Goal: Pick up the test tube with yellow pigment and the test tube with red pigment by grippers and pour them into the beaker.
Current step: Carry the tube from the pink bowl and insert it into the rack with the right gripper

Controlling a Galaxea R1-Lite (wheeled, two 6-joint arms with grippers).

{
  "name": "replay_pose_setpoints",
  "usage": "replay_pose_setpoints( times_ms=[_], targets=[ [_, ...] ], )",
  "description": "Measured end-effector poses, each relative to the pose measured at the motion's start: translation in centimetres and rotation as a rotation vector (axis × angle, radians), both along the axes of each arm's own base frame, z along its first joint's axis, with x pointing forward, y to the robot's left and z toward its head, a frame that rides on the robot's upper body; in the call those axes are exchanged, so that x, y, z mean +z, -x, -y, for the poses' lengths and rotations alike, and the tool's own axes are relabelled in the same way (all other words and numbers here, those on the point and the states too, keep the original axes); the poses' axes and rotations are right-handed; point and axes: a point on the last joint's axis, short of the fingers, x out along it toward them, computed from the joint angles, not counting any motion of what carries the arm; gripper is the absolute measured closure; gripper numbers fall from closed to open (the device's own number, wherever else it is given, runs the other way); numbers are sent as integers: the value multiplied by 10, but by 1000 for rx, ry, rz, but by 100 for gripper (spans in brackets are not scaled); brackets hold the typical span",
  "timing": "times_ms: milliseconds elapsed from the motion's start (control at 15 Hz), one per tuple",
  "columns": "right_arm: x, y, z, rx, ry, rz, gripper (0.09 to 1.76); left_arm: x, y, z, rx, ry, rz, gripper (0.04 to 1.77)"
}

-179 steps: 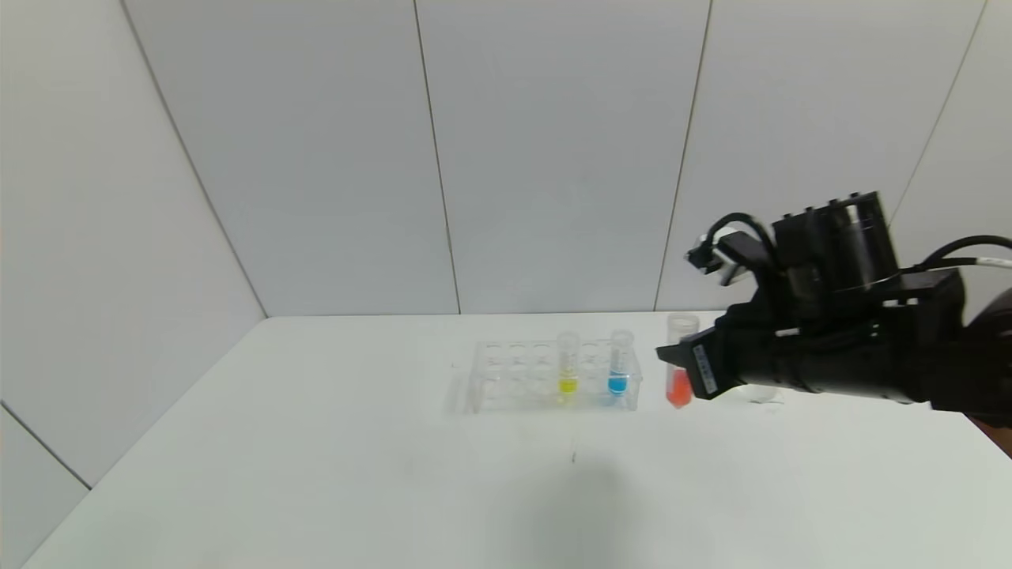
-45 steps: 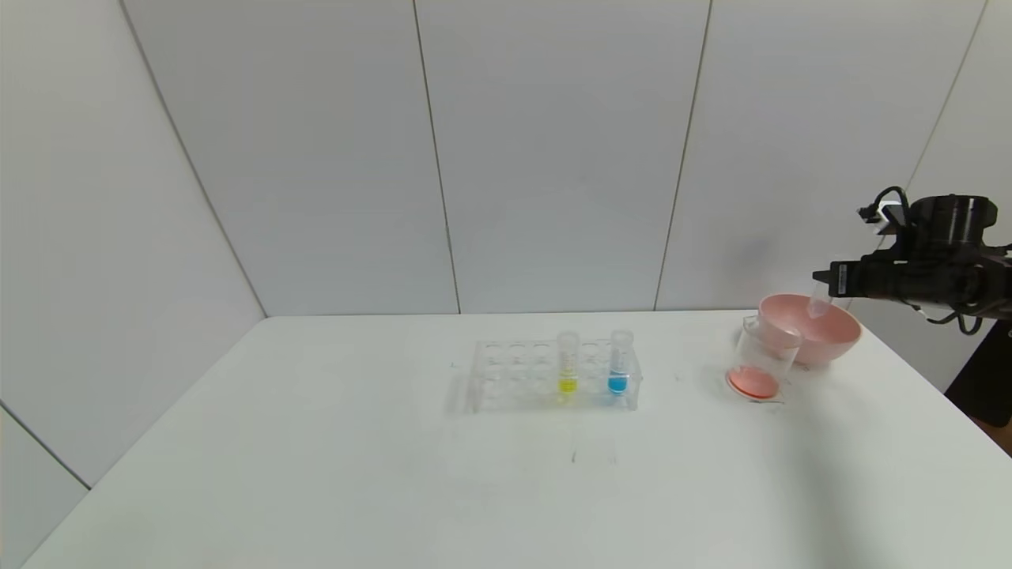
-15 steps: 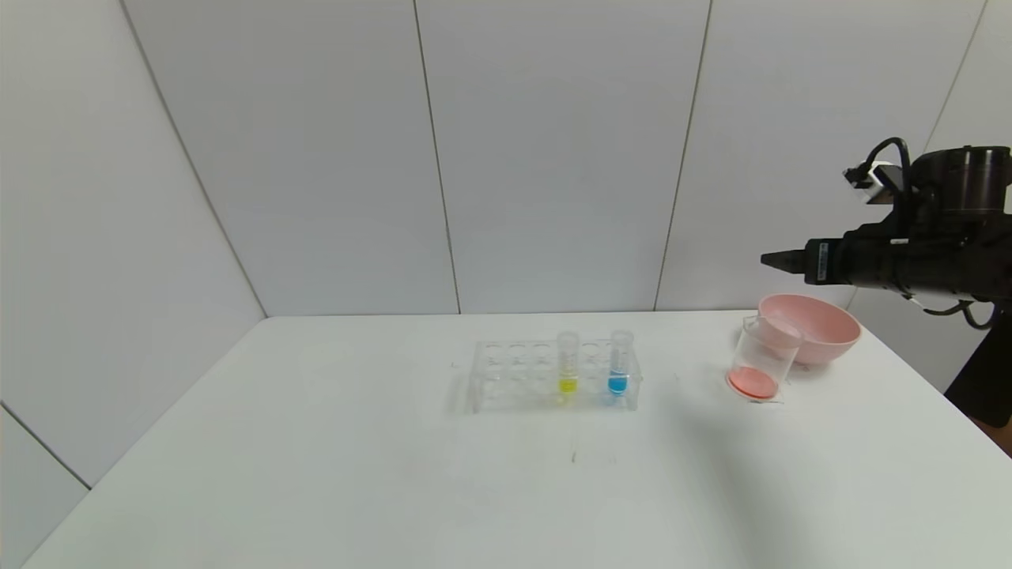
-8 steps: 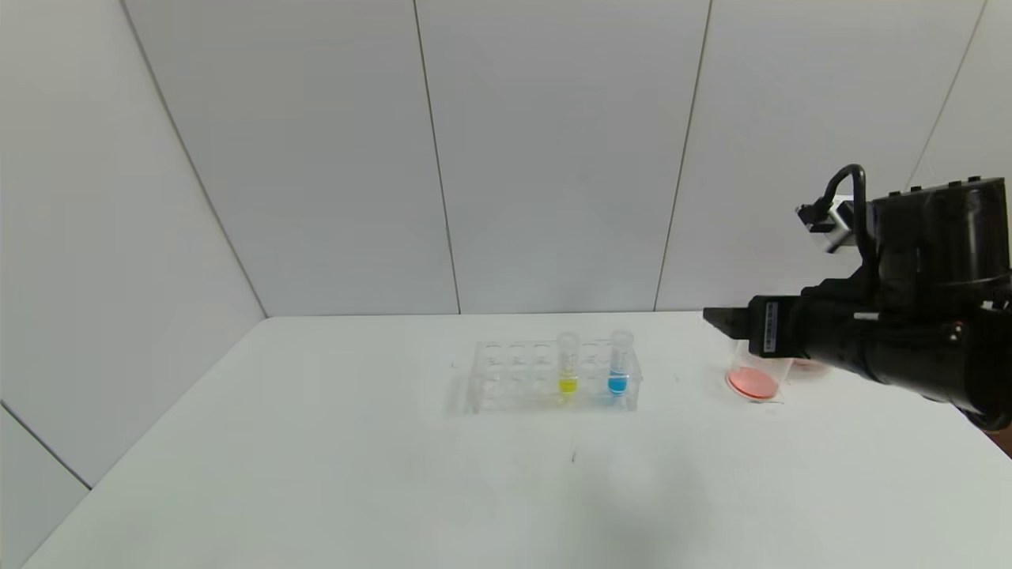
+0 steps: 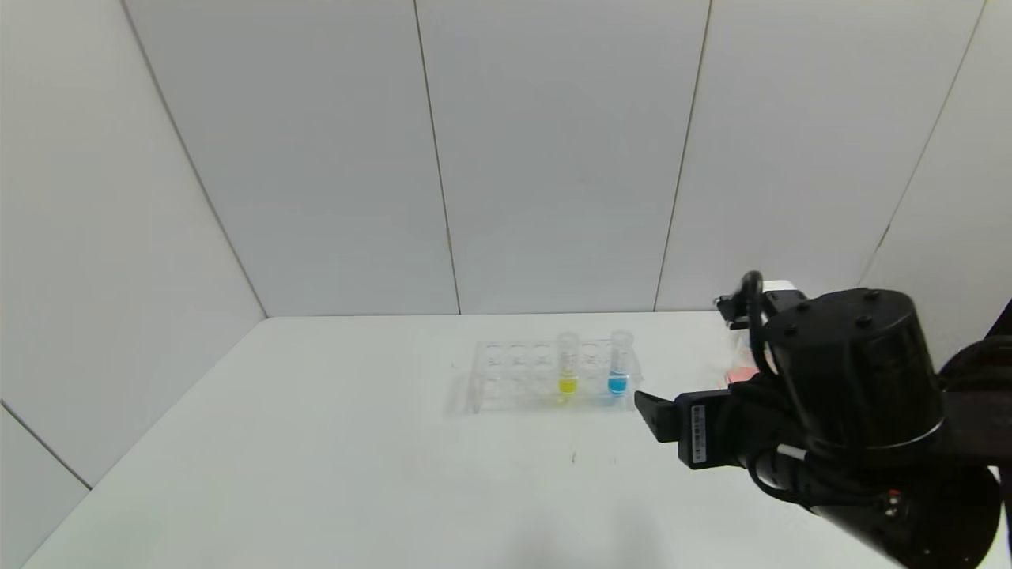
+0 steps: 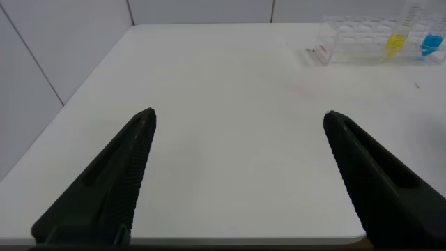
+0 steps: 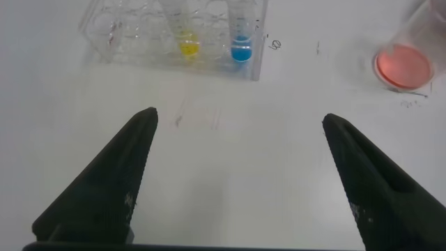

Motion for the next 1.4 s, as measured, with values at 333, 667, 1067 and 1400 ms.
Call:
replay_pose_setpoints(
  times_ms=[333,667,1067,1400],
  targets=[
    [-19,-12,-49,-17,-4,-9,15,0,0,0,0,0,0,9],
    [-35,-44,-91,-29,-4,-3,15,0,0,0,0,0,0,9],
    [-59,-96,-112,-66,44,13,15,0,0,0,0,0,0,9],
    [-70,-133,-112,-102,41,23,15,0,0,0,0,0,0,9]
  ],
)
